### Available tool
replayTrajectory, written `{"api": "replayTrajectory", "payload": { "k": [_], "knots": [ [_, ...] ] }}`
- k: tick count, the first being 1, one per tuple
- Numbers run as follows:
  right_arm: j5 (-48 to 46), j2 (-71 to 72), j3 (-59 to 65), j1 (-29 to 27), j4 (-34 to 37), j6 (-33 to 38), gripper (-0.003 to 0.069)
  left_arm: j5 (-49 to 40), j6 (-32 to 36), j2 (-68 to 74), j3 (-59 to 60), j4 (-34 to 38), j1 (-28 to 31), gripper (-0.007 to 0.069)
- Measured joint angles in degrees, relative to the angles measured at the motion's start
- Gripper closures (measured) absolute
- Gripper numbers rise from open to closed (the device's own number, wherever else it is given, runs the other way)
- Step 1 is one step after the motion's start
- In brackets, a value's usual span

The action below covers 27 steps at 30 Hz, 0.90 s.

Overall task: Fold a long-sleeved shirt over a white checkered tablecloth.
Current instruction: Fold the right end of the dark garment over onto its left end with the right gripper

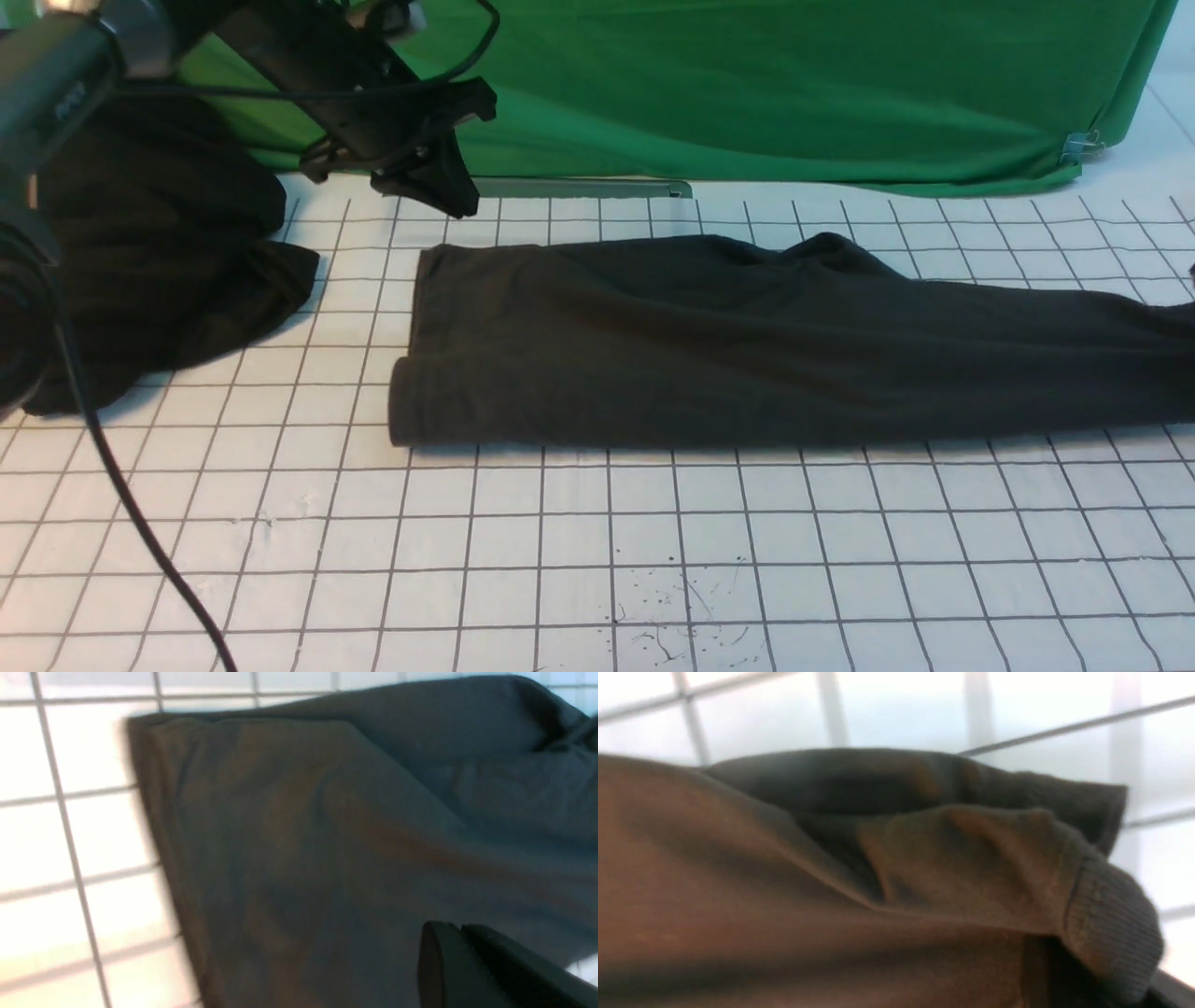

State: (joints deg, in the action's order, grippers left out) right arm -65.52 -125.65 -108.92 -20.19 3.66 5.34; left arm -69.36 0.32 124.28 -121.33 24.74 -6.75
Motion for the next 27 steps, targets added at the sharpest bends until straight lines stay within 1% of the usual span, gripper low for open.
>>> {"api": "replayTrajectory", "payload": {
  "k": [2,3,4,5,6,8,10,11,13,15,18,20,21,22,24,25,27],
  "knots": [
    [-1.5,1.8,-1.5,-1.9,-0.3,-0.4,0.0648,0.0,1.9,-4.6,4.8,0.0,0.0,0.0587],
    [-1.7,2.0,-1.5,-2.0,-0.3,-0.5,0.0648,0.0,2.4,-5.1,5.9,0.0,0.0,0.0587],
    [-2.9,3.4,-2.7,-2.9,-0.1,-0.8,0.0648,-0.1,3.8,-8.4,10.0,-0.1,0.1,0.0587],
    [-3.0,3.4,-2.8,-2.9,-0.1,-0.8,0.0648,-0.1,4.3,-9.1,10.5,-0.1,0.1,0.0587],
    [-3.8,5.6,-4.1,-3.2,1.5,-1.1,0.0648,-0.3,5.9,-11.6,14.6,-0.3,0.6,0.0587],
    [-4.0,7.4,-4.7,-3.0,3.6,-1.1,0.0648,-0.5,7.2,-13.3,17.2,-0.5,1.2,0.0587],
    [-4.0,10.7,-5.2,-1.3,6.8,-1.2,0.0648,-0.5,8.9,-15.0,20.3,-0.5,3.1,0.0587],
    [-4.0,11.0,-5.2,-1.1,7.1,-1.2,0.0648,-0.5,9.1,-15.1,20.7,-0.5,3.3,0.0587],
    [-4.1,14.7,-5.6,3.5,10.0,-1.8,0.0648,-0.4,9.5,-15.4,22.5,-0.4,5.6,0.0587],
    [-3.9,16.1,-5.7,7.4,10.7,-3.0,0.0646,-0.4,9.6,-15.4,23.3,-0.1,6.9,0.0587],
    [-2.9,16.7,-5.7,15.7,11.2,-5.0,0.0627,-0.3,9.7,-15.4,24.0,0.0,8.1,0.0587],
    [-0.8,15.7,-5.7,22.6,11.4,-7.0,0.0604,0.9,9.9,-15.4,24.1,0.0,8.3,0.0587],
    [-0.1,15.4,-5.7,24.0,11.4,-7.4,0.0597,1.3,9.9,-15.4,24.1,0.0,8.3,0.0587],
    [3.5,14.3,-5.7,29.0,11.4,-8.9,0.0585,3.5,10.1,-15.4,24.1,0.0,8.3,0.0587],
    [10.2,11.6,-5.7,37.0,11.6,-10.7,0.0574,6.6,10.1,-15.4,24.1,0.7,8.3,0.0587],
    [10.2,11.6,-5.7,37.0,11.6,-10.7,0.0573,7.0,10.1,-15.4,24.1,0.9,8.3,0.0587],
    [16.1,9.2,-5.7,42.3,11.7,-12.8,0.057,8.4,10.1,-15.4,24.1,2.0,8.3,0.0587]
  ]
}}
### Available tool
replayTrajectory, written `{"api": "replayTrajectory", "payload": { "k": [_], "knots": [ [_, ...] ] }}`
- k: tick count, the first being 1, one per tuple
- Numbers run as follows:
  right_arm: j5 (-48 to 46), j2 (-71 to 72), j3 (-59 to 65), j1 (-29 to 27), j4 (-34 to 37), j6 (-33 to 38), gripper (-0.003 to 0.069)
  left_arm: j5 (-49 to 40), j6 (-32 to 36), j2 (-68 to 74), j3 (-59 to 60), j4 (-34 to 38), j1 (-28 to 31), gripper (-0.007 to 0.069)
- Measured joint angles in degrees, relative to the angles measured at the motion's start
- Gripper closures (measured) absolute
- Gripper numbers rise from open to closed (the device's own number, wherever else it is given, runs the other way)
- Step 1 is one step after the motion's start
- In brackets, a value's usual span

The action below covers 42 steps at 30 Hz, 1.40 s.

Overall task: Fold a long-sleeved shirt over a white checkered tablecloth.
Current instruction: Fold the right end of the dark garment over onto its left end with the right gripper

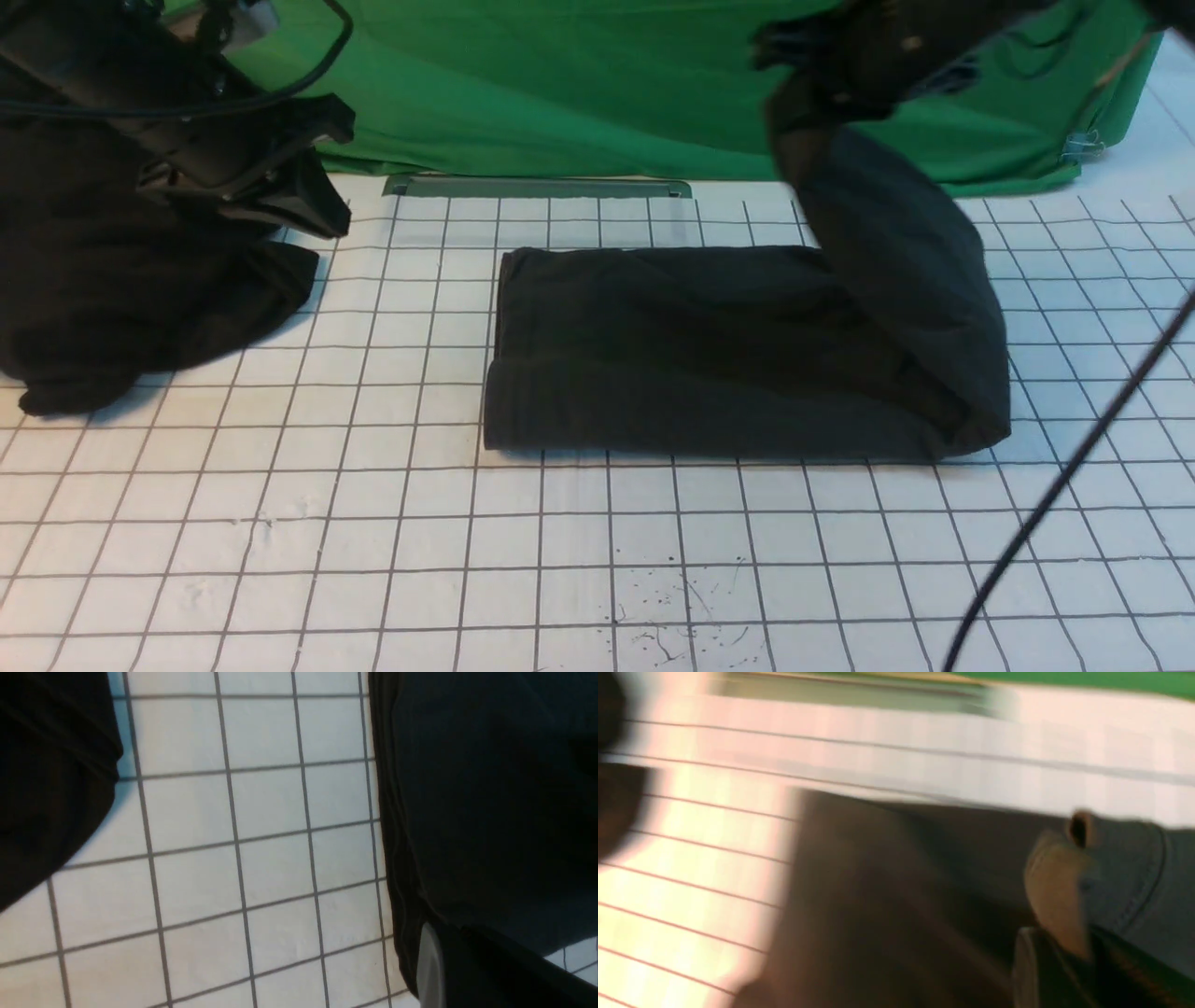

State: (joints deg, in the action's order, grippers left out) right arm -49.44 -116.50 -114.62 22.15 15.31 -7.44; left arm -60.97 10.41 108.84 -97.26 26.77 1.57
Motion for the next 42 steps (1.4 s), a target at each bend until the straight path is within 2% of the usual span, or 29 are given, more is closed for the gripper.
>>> {"api": "replayTrajectory", "payload": {
  "k": [3,7,10,11,15,17,22,26,29,33,37,42],
  "knots": [
    [12.5,-5.8,0.0,8.9,0.5,-3.2,0.0561,0.2,0.0,0.0,0.0,0.6,0.0,0.0586],
    [18.1,-10.4,0.0,13.2,0.5,-3.5,0.0517,-1.0,0.0,0.0,0.0,0.6,0.0,0.0586],
    [18.7,-14.1,0.1,15.3,0.5,-3.5,0.0406,-3.8,0.0,0.0,0.3,1.0,0.0,0.0582],
    [17.9,-14.6,0.1,15.4,0.5,-3.6,0.0347,-4.9,0.0,0.0,0.7,1.0,0.0,0.0579],
    [11.1,-12.2,-0.2,14.0,0.5,-2.2,0.0235,-7.9,0.2,0.0,2.3,1.0,-0.1,0.0565],
    [7.4,-10.9,-0.7,12.7,0.1,-1.5,0.0226,-8.2,0.3,-0.1,2.9,1.0,-0.2,0.0555],
    [-10.5,-2.7,-2.8,5.6,-4.1,1.3,0.0228,-7.3,0.1,-0.1,6.2,1.6,-2.0,0.0496],
    [-15.5,-3.5,-3.0,4.5,-5.9,4.5,0.0228,-3.9,0.1,0.1,6.3,2.7,-4.4,0.0431],
    [-14.1,-5.8,-3.0,5.4,-6.0,5.9,0.0226,-2.5,0.1,0.2,6.3,3.2,-5.2,0.0393],
    [-7.0,-11.3,-3.0,8.5,-6.0,7.4,0.019,-0.7,0.1,0.2,6.3,3.6,-6.2,0.0328],
    [-3.4,-15.0,-3.0,10.2,-8.1,8.5,0.0153,-0.5,0.1,0.2,6.3,3.5,-6.5,0.031],
    [-3.5,-18.1,-3.0,10.5,-11.0,8.5,0.0151,-0.4,0.1,0.2,6.4,3.3,-6.5,0.0306]
  ]
}}
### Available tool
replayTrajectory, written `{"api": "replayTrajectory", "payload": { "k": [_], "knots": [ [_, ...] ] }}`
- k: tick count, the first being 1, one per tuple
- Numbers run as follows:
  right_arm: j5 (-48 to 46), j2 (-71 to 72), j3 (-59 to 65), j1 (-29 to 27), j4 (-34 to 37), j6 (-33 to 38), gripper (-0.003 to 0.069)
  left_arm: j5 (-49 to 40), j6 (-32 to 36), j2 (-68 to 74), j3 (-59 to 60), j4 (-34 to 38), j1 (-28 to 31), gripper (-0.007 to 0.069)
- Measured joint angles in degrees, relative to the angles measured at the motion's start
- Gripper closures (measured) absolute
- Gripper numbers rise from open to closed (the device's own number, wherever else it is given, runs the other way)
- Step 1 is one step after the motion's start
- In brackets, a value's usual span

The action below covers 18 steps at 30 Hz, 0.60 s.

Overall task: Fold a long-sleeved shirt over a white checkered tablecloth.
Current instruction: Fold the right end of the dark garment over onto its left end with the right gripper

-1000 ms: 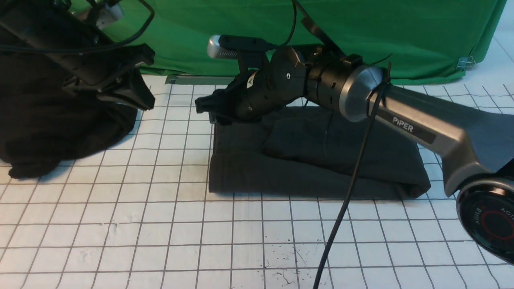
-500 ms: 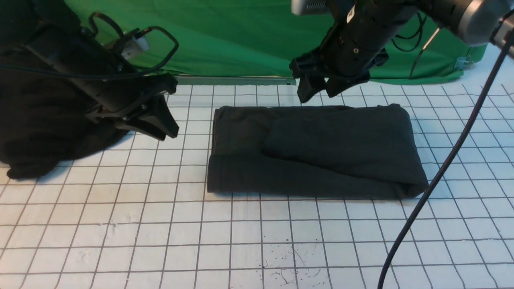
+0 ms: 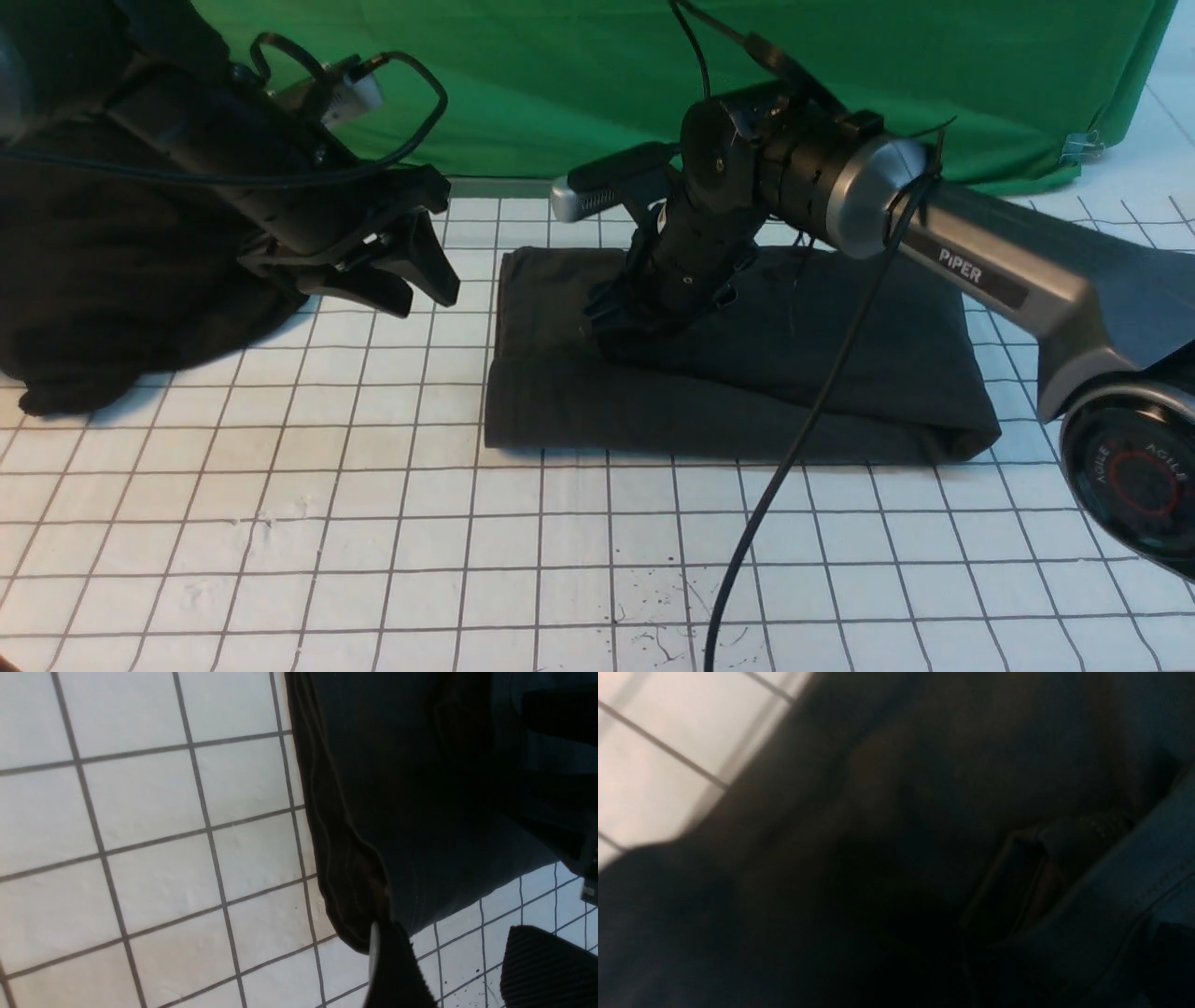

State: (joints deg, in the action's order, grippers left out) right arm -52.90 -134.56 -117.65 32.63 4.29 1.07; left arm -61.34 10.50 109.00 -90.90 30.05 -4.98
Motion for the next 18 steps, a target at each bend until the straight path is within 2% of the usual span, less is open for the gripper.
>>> {"api": "replayTrajectory", "payload": {
  "k": [3,5,7,8,9,10,13,18],
  "knots": [
    [0.0,-0.7,0.0,0.0,-0.4,0.0,0.0178,0.0,0.0,0.0,0.0,0.0,0.0,0.0306],
    [0.0,-0.8,0.0,0.0,-0.5,0.0,0.0263,0.0,0.0,0.0,0.0,0.0,0.0,0.0306],
    [-0.1,-0.8,0.0,0.0,-0.5,0.0,0.0379,0.0,0.0,0.0,0.0,-0.1,0.0,0.0306],
    [-0.1,-0.8,0.0,0.0,-0.5,0.0,0.0395,0.0,0.0,0.0,0.0,-0.1,0.0,0.0306],
    [-0.4,-0.8,0.0,0.0,-0.7,0.0,0.0504,0.0,0.0,0.0,0.0,-0.1,0.0,0.0306],
    [-0.9,-0.8,0.0,0.0,-0.7,0.0,0.0582,0.0,0.0,0.0,0.0,-0.1,0.0,0.0306],
    [-2.7,-0.1,-0.6,0.0,-0.7,0.0,0.0631,0.0,-0.1,0.0,0.0,-0.2,0.0,0.0306],
    [-6.6,2.8,-5.0,0.0,-0.7,-0.4,0.0631,0.0,0.0,0.0,0.0,-0.2,0.0,0.0306]
  ]
}}
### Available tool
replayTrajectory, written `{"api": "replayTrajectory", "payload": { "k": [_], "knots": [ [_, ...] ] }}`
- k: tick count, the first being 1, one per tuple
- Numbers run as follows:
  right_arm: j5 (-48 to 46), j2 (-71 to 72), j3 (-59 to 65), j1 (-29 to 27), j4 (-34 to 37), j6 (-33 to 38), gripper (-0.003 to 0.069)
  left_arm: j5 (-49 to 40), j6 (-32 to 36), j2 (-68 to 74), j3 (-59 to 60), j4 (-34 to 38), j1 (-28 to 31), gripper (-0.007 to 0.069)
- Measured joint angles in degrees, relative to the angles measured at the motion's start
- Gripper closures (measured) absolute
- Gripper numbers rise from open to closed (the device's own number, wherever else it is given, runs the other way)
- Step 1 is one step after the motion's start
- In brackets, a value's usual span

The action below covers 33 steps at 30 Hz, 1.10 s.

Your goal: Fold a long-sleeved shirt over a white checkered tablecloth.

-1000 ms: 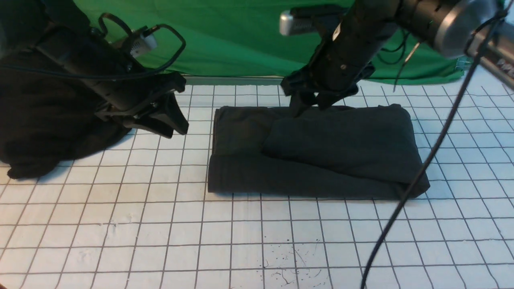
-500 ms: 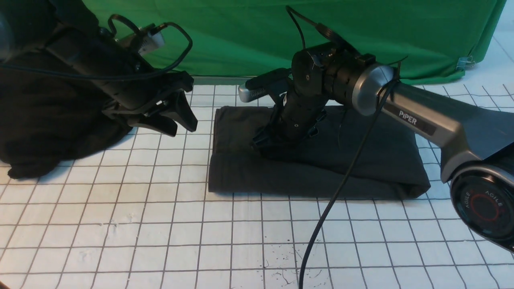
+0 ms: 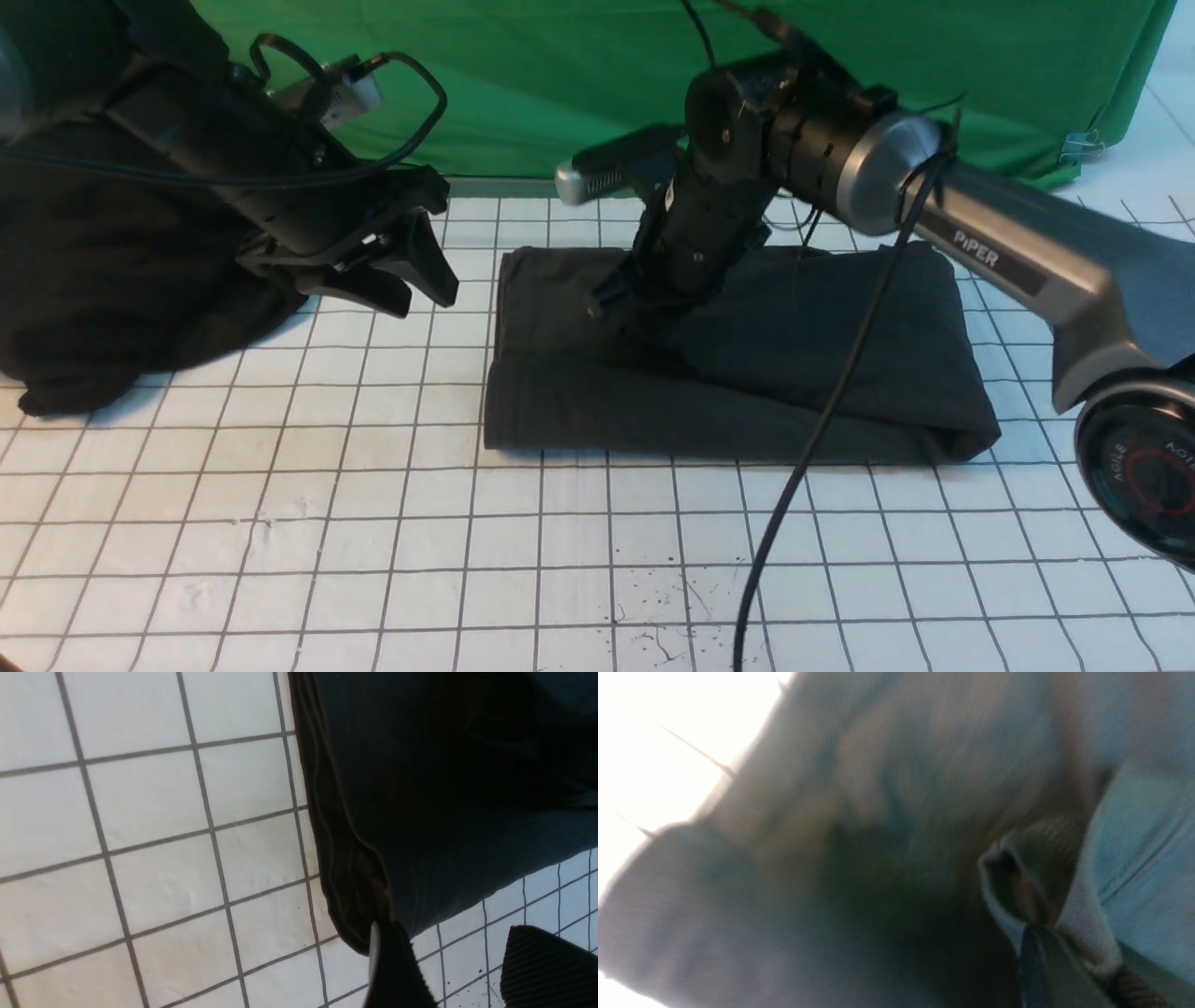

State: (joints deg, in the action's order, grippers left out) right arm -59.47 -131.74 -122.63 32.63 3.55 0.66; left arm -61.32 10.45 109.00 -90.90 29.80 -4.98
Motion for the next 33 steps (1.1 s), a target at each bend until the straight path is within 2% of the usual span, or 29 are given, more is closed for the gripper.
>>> {"api": "replayTrajectory", "payload": {
  "k": [7,12,16,19,20,21,23,24,25,27,30,32,33],
  "knots": [
    [-0.4,2.8,-6.9,0.5,3.3,-2.4,0.0631,0.1,0.0,0.0,0.0,0.0,0.0,0.0306],
    [4.6,1.4,-7.0,3.3,4.8,-4.0,0.0622,0.4,0.0,0.0,0.0,-1.1,0.0,0.0306],
    [8.3,-1.5,-7.0,5.5,5.1,-4.7,0.058,0.4,0.0,0.0,0.0,-1.9,0.0,0.0306],
    [9.2,-3.5,-7.0,6.5,5.3,-6.2,0.0508,0.5,0.0,0.0,0.0,-2.4,0.0,0.0306],
    [9.4,-4.6,-7.0,6.7,5.5,-7.2,0.0444,0.5,0.0,0.0,0.0,-2.5,0.0,0.0306],
    [9.4,-4.6,-7.0,6.7,5.5,-7.4,0.0425,0.5,0.0,0.0,0.0,-2.5,0.0,0.0306],
    [8.1,-4.7,-7.4,6.6,5.7,-8.8,0.0286,0.4,0.0,0.0,0.0,-2.5,0.0,0.0306],
    [8.1,-4.7,-7.6,6.6,5.7,-8.9,0.0286,0.4,0.0,0.0,0.0,-2.6,0.0,0.0306],
    [5.8,-4.3,-8.9,6.1,5.7,-8.9,0.0218,0.4,0.0,0.0,0.0,-2.6,0.0,0.0306],
    [0.1,-3.1,-11.4,5.0,5.7,-8.1,0.0169,0.4,0.0,0.0,0.0,-2.5,0.0,0.0306],
    [-6.7,-1.0,-14.4,3.3,5.3,-5.9,0.0165,0.0,-1.0,0.1,0.0,-2.3,0.0,0.0306],
    [-8.7,2.8,-15.3,1.2,4.5,-5.3,0.0224,-0.4,-1.6,0.1,0.0,-0.9,-0.2,0.0306],
    [-9.1,4.5,-15.5,0.1,4.2,-4.8,0.0291,-0.7,-1.7,0.1,0.0,0.0,-0.6,0.031]
  ]
}}
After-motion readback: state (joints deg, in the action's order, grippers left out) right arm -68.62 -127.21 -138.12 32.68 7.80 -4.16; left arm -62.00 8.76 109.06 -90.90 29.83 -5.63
